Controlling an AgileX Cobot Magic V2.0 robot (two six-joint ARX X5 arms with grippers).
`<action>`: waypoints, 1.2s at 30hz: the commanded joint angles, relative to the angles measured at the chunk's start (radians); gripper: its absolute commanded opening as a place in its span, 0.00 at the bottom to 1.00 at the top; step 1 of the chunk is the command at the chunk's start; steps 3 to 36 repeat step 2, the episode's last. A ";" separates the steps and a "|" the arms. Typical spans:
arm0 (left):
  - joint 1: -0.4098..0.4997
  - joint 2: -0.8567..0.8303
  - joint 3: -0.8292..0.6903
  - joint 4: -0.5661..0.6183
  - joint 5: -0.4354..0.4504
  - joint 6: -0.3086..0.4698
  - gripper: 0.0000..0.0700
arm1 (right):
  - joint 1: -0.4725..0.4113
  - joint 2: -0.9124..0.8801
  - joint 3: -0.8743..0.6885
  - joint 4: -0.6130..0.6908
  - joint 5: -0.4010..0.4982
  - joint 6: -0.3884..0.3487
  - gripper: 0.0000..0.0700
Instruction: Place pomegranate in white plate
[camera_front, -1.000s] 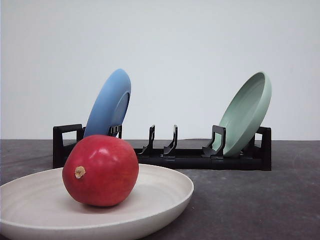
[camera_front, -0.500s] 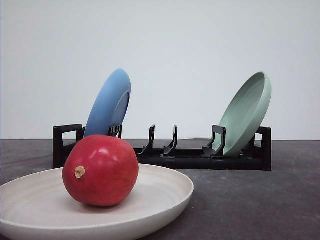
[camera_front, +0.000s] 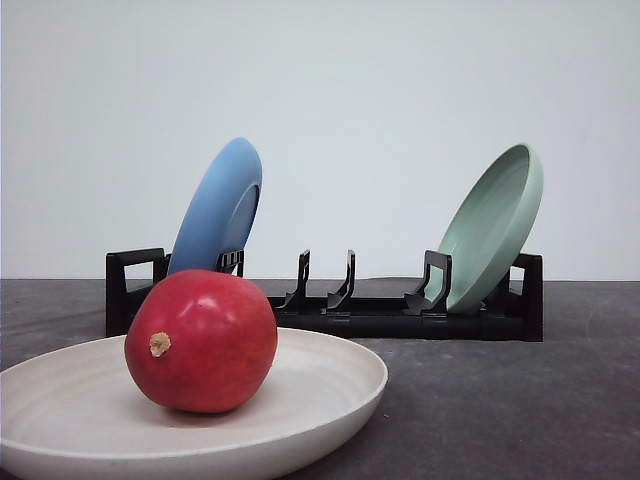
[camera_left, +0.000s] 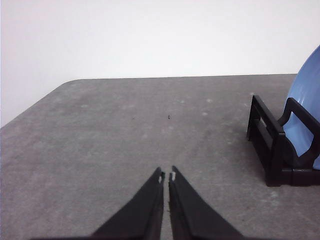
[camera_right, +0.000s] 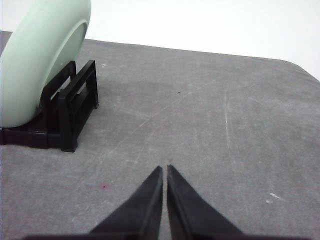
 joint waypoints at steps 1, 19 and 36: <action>0.002 -0.001 -0.009 0.008 0.001 0.008 0.00 | 0.000 -0.003 -0.004 0.011 0.000 0.007 0.01; 0.002 -0.001 -0.009 0.008 0.001 0.008 0.00 | 0.000 -0.003 -0.004 0.011 0.000 0.008 0.01; 0.002 -0.001 -0.009 0.008 0.001 0.008 0.00 | 0.000 -0.003 -0.004 0.011 0.000 0.008 0.01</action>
